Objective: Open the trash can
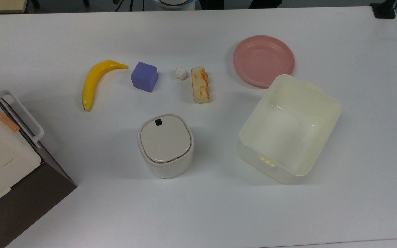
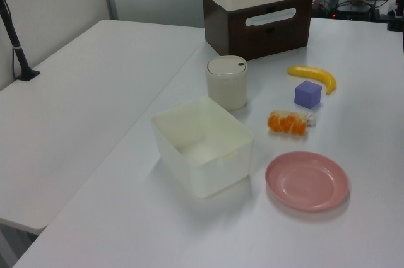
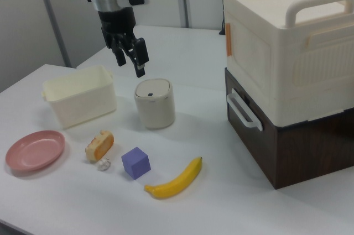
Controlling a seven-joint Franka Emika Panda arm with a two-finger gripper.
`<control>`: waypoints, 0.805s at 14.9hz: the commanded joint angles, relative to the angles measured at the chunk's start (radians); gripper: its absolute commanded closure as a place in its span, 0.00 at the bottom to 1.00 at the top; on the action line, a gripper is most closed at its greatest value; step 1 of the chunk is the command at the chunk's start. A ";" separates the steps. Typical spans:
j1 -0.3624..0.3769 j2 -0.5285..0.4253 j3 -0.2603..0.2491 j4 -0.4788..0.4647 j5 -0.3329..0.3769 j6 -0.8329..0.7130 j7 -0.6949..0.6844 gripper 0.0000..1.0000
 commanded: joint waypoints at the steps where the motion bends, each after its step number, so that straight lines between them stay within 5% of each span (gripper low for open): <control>1: 0.053 -0.007 -0.005 0.000 -0.024 -0.025 -0.017 1.00; 6: 0.121 0.108 -0.003 0.007 -0.095 0.014 -0.077 1.00; 12: 0.131 0.248 0.003 0.015 -0.098 0.240 -0.029 1.00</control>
